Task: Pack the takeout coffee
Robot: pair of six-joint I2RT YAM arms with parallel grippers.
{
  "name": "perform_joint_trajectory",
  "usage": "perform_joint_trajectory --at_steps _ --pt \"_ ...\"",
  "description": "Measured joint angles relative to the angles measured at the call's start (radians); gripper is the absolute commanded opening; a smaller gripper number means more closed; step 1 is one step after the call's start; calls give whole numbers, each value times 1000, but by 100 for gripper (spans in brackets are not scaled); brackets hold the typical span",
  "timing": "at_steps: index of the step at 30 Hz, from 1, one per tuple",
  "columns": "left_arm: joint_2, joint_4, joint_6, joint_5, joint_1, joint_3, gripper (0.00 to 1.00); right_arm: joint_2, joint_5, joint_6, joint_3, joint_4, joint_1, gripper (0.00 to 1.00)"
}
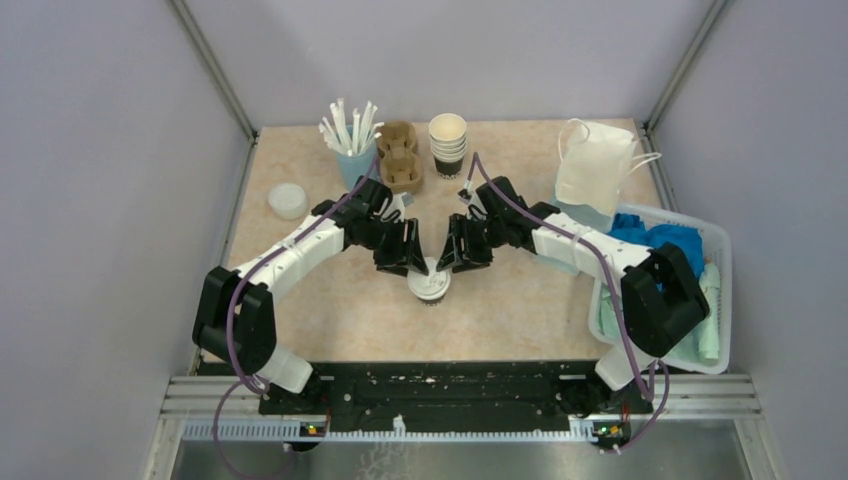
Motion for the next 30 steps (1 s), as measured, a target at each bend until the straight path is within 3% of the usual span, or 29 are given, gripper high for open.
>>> perform_joint_trajectory --at_steps 10,24,30 --pt "0 -2 0 2 5 15 75 2 1 11 15 6 0 42" --pt "-72 -15 -13 -1 25 -21 81 2 25 22 19 5 0 35" --pt "-138 -8 -57 29 26 -69 75 2 29 29 24 5 0 32"
